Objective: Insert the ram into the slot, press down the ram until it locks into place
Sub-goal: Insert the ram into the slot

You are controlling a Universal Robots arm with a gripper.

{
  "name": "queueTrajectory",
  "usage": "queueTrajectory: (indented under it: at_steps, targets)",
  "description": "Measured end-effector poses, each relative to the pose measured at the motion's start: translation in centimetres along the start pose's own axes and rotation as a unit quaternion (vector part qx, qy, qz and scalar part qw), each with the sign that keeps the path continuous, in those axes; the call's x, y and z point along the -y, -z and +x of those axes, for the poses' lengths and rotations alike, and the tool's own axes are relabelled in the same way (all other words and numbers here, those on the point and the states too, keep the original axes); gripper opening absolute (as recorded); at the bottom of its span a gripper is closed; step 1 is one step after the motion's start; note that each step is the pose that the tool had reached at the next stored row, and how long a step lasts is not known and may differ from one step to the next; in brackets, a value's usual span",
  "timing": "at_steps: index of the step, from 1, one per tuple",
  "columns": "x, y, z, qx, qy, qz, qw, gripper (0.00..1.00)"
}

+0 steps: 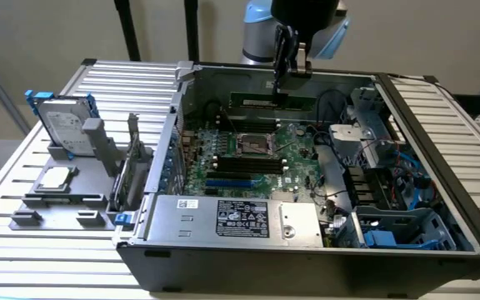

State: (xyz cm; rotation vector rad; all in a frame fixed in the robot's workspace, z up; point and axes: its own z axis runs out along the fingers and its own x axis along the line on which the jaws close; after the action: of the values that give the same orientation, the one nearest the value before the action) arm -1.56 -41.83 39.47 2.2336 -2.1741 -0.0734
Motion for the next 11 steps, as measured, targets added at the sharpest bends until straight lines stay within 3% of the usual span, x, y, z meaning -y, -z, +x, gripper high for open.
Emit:
queueTrajectory:
  at_steps: [7, 11]
  targets:
    - [0.0, -0.01, 0.0, 0.0, 0.0, 0.0001, 1.0, 0.13]
    - [0.0, -0.28, 0.01, -0.0005, 0.0, 0.0069, 1.0, 0.13]
